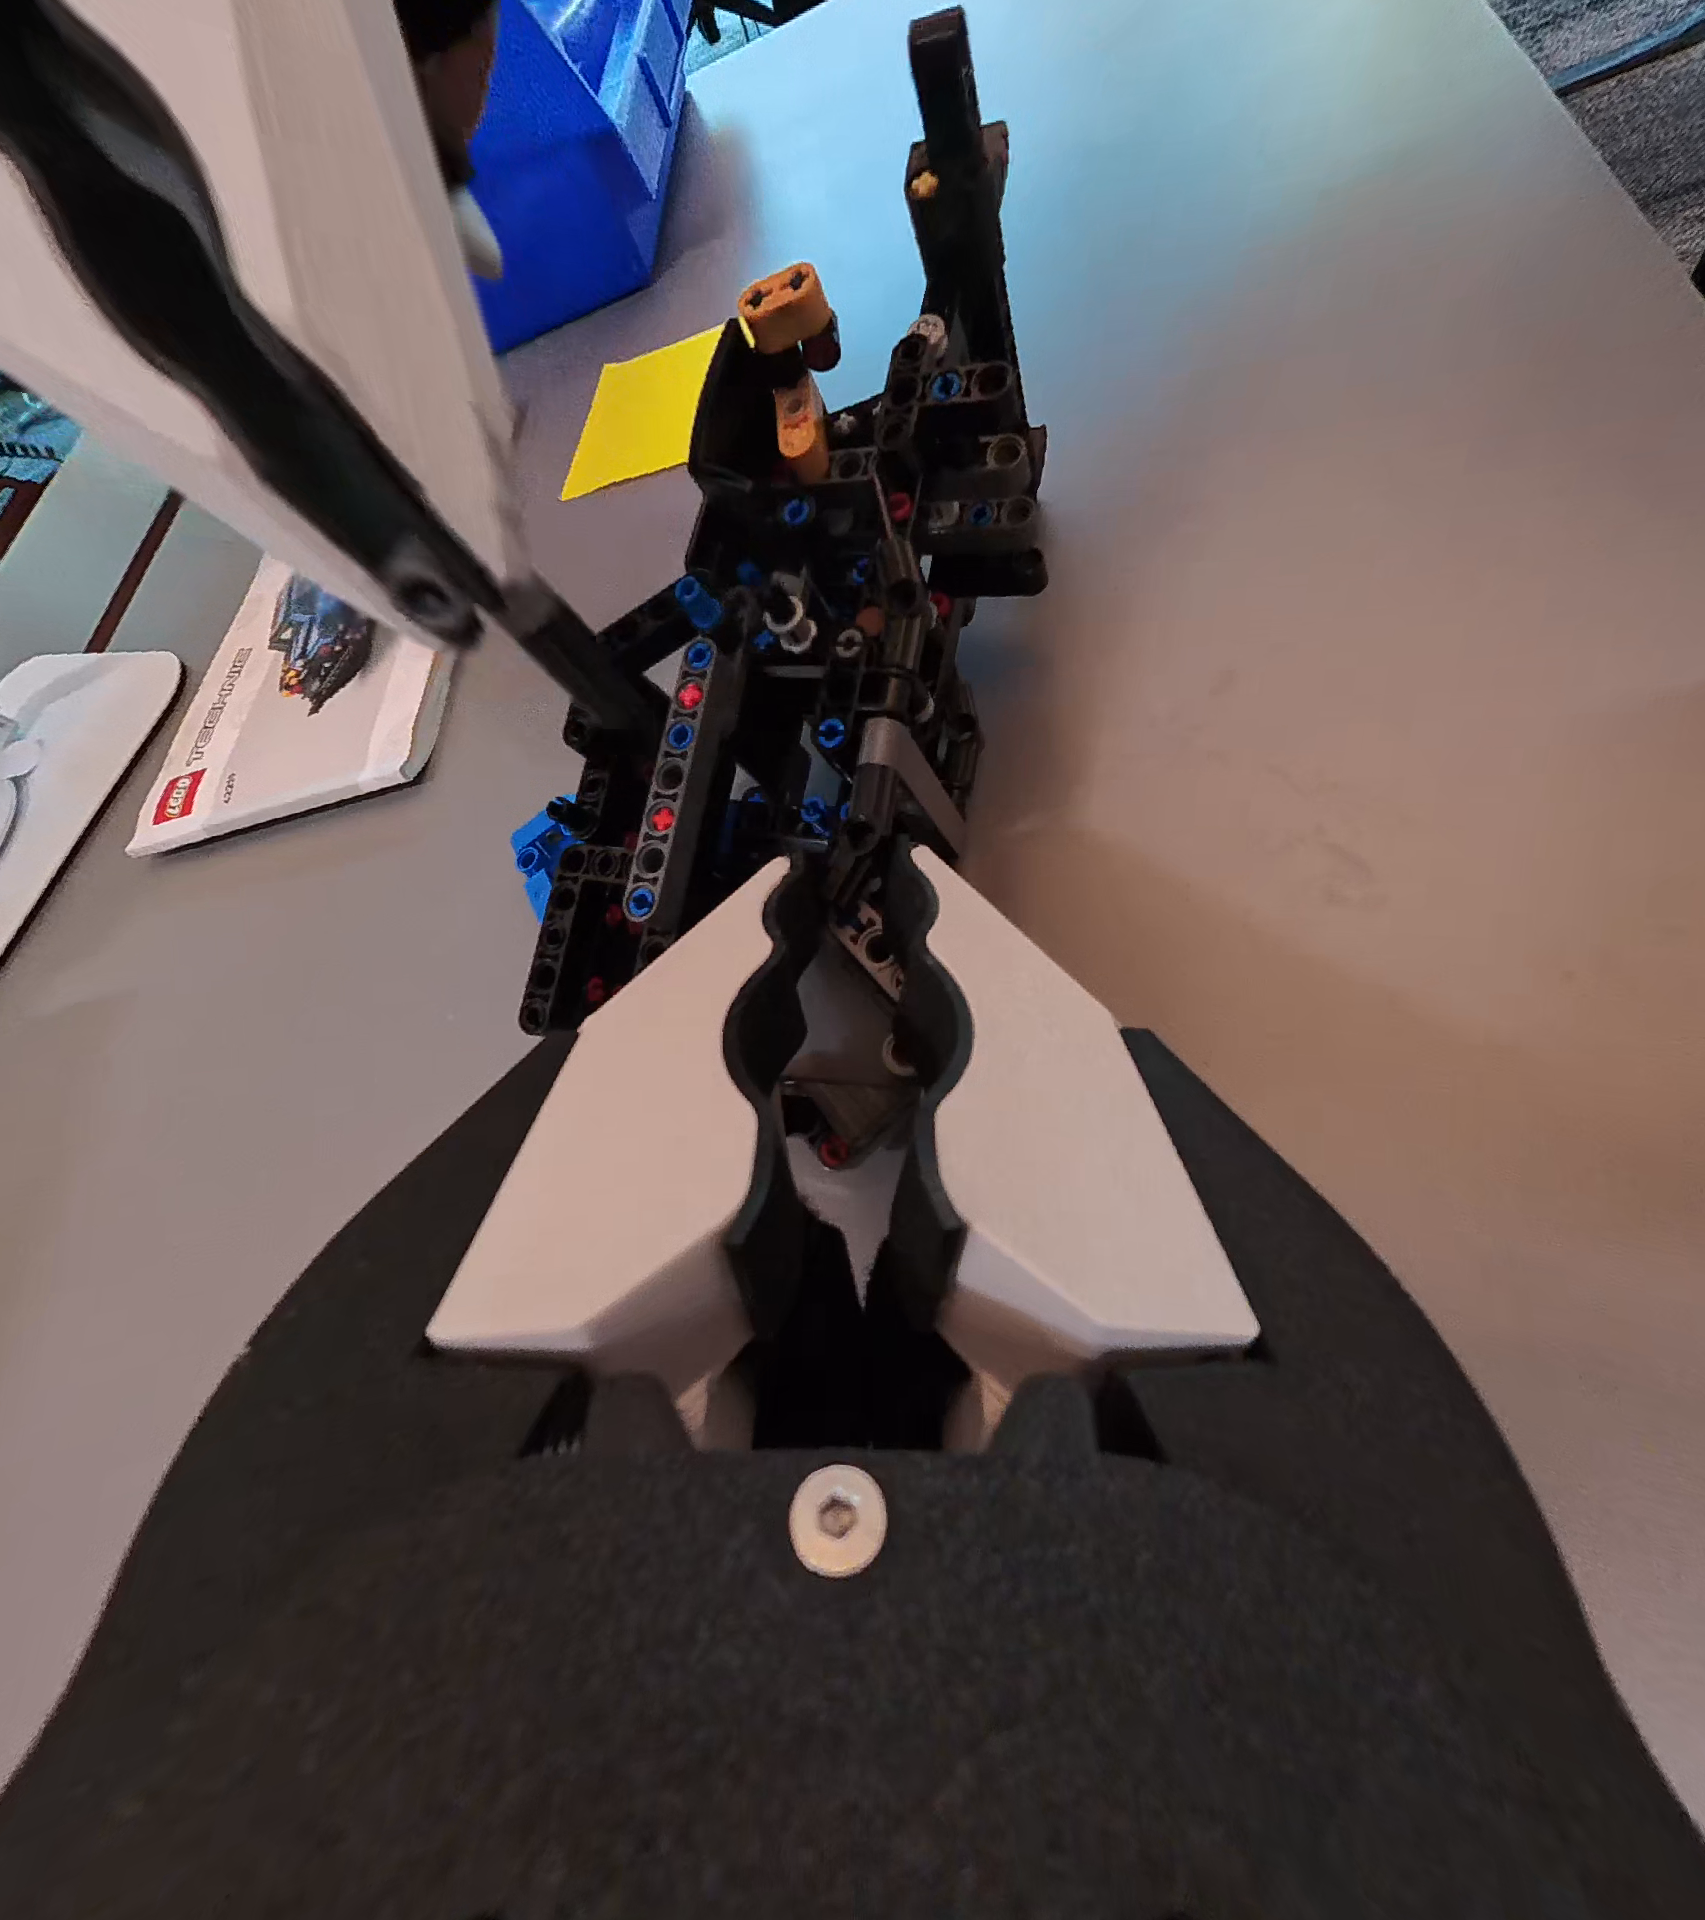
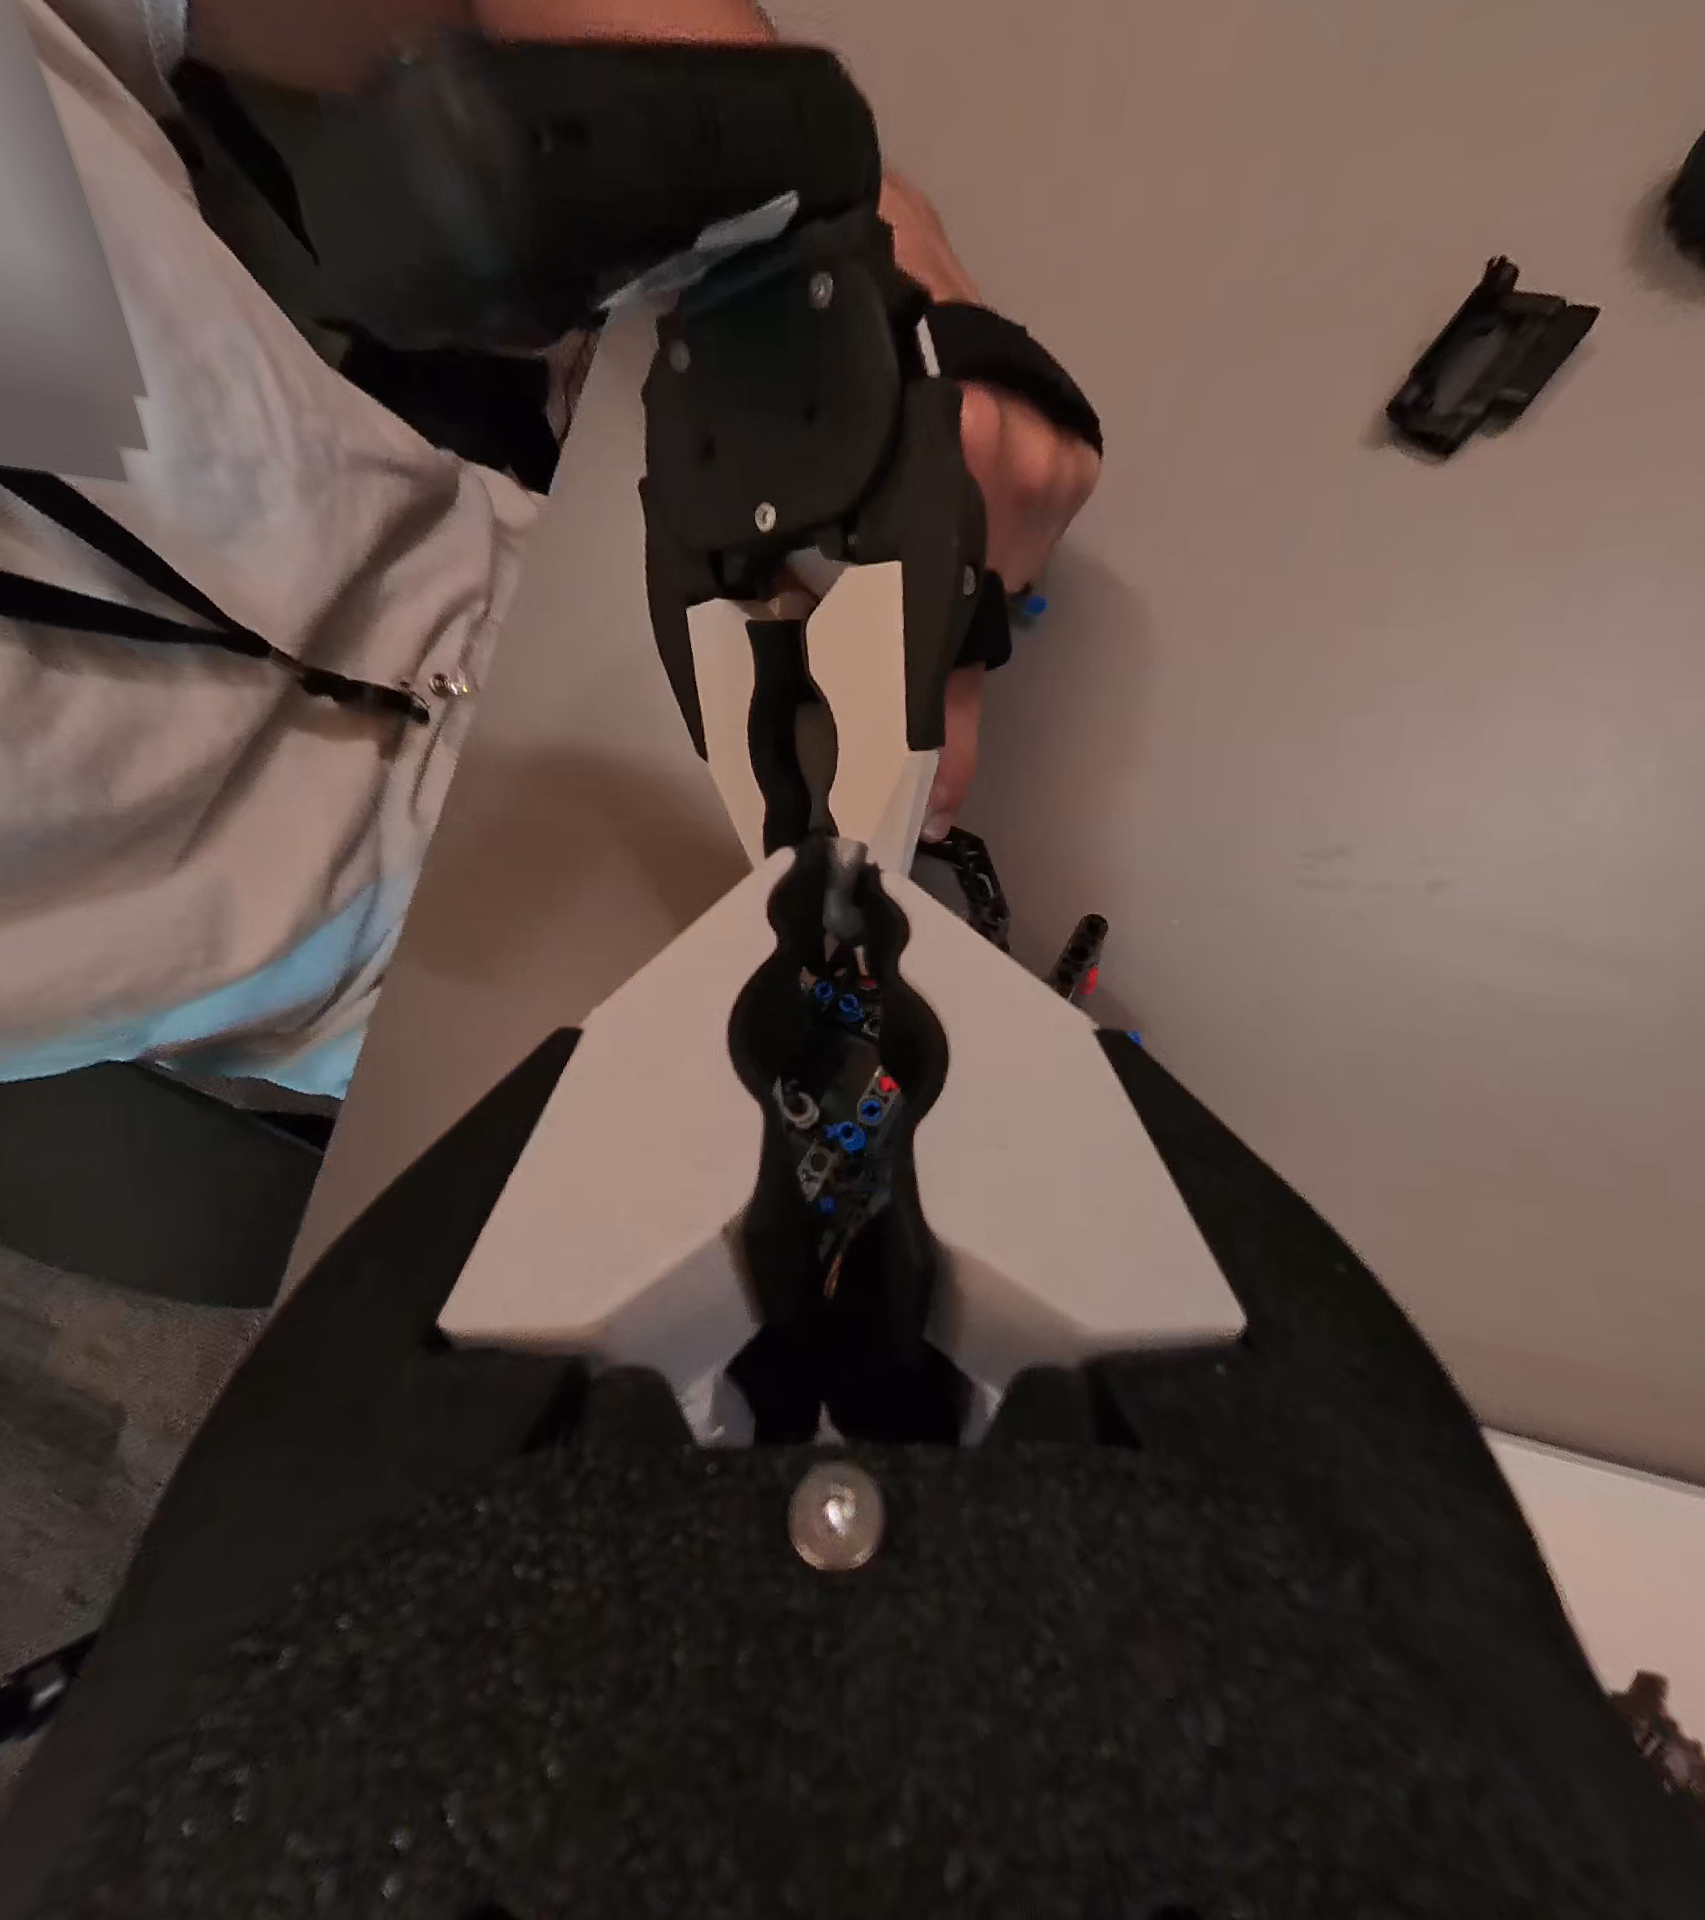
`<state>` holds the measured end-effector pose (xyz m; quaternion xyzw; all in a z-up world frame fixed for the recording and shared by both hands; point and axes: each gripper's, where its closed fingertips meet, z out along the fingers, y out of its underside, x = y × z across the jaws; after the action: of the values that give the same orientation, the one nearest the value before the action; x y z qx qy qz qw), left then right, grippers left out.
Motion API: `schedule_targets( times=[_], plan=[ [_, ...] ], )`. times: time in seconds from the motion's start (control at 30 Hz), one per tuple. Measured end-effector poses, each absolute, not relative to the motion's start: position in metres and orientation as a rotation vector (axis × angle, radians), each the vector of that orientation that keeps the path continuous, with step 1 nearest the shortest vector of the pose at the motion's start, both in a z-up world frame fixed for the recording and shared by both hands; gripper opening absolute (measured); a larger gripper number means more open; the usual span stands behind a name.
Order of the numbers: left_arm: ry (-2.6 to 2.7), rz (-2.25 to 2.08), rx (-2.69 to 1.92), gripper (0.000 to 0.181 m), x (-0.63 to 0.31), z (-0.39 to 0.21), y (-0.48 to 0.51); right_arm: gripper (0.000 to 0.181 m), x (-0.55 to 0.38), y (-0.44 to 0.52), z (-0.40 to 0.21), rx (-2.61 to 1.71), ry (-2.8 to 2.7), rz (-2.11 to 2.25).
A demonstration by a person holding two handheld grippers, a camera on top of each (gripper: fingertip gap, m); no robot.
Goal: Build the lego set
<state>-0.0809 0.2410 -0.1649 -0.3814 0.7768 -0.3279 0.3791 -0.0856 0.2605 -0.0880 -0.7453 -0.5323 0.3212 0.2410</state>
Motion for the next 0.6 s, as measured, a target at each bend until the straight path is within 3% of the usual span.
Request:
schedule_targets(
  times=[0.23,0.3,0.47,0.6],
  plan=[
    [1.954,-0.841,-1.024,0.012,-0.080,-0.161,0.240,0.007,-0.074,0.274,-0.057,-1.969,-1.118,0.940],
    [1.897,-0.902,-1.036,0.030,-0.082,-0.143,0.236,0.007,-0.075,0.276,-0.043,-1.940,-0.956,1.000],
    [1.593,-0.817,-1.031,0.044,-0.087,-0.079,0.263,0.008,-0.090,0.272,-0.032,-1.949,-0.633,0.968],
    [1.438,-0.568,-0.910,0.031,-0.088,-0.062,0.272,0.007,-0.112,0.272,-0.033,-1.910,-0.466,0.959]
  ],
)
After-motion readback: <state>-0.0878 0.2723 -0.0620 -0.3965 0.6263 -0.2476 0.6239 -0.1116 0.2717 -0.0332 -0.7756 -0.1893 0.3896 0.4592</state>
